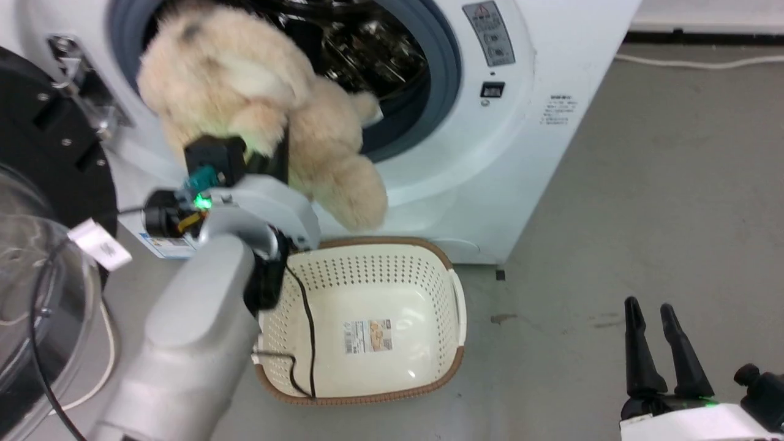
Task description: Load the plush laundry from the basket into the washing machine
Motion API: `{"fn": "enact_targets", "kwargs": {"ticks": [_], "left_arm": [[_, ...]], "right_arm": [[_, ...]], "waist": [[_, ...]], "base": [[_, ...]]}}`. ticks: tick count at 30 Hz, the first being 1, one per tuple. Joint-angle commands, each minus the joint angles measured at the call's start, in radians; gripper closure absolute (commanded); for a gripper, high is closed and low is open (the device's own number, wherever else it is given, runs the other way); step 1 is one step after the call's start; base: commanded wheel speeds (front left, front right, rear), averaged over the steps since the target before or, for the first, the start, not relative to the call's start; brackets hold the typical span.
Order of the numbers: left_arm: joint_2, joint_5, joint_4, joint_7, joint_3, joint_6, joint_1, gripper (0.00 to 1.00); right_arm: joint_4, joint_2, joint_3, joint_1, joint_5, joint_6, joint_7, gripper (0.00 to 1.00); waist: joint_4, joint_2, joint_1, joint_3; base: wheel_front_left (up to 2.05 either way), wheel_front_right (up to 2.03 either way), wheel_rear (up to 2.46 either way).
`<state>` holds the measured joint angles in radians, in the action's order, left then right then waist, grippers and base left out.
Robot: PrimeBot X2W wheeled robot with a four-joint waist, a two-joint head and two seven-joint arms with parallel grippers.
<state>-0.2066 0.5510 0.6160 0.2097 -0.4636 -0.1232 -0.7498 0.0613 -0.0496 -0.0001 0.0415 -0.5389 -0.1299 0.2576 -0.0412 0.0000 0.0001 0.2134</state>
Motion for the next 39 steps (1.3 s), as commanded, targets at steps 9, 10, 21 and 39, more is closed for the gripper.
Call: {"fn": "enact_targets", "kwargs": {"ticks": [9,10,21,39], "left_arm": [[-0.035,-0.038,0.054,-0.024,0.000,0.001,-0.188,1.00],[-0.038,-0.043,0.062,-0.028,-0.003,0.001,-0.205,1.00],[-0.103,-0.078,0.135,-0.037,0.007,-0.003,-0.401,1.00],[-0.187,-0.118,0.127,-0.029,0.040,-0.024,-0.743,1.00]], "right_arm": [[-0.020,-0.001,0.004,-0.059,-0.005,-0.001,0.004,0.00],[-0.022,-0.001,0.004,-0.065,-0.004,-0.001,0.004,0.00],[-0.057,-0.001,0.002,-0.122,-0.011,-0.001,0.004,0.00],[-0.161,-0.001,-0.004,-0.166,0.010,-0.001,0.004,0.00]], "waist": [[-0.051,0.0000,-0.0001,0.105],[-0.056,0.0000,-0.0001,0.117],[-0.106,0.0000,-0.0001,0.282],[-0.127,0.0000,-0.0001,0.544]], "base": [[0.00,0.00,0.00],[0.00,0.00,0.00],[0.00,0.00,0.00],[0.00,0.00,0.00]]}}
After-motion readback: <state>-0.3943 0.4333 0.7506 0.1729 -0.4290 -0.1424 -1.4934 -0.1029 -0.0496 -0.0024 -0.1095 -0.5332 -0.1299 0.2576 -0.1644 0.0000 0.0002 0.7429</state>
